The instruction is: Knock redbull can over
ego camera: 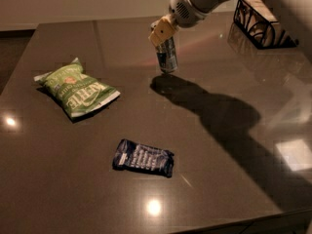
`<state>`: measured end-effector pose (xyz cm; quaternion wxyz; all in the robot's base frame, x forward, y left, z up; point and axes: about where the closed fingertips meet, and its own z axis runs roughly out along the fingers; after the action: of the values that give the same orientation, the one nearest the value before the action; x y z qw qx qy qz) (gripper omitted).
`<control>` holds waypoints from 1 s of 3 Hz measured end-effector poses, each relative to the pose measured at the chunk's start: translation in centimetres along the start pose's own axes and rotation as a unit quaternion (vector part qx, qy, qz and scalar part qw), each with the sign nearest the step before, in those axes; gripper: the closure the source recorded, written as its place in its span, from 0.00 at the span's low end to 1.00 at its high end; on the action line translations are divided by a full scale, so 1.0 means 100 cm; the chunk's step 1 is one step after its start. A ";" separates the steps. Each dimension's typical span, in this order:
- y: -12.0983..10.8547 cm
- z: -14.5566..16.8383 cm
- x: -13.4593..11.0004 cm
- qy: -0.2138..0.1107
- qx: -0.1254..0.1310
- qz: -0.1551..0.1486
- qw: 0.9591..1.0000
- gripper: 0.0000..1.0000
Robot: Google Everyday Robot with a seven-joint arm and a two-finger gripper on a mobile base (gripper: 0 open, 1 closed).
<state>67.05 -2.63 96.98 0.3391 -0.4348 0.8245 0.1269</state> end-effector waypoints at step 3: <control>0.070 -0.018 0.057 0.159 -0.089 -0.184 0.966 1.00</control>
Offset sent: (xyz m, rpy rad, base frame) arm -0.1005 -0.0167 -0.0284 -0.4120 0.1248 0.4211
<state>58.42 -3.02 93.94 0.1810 -0.6224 0.7587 0.0646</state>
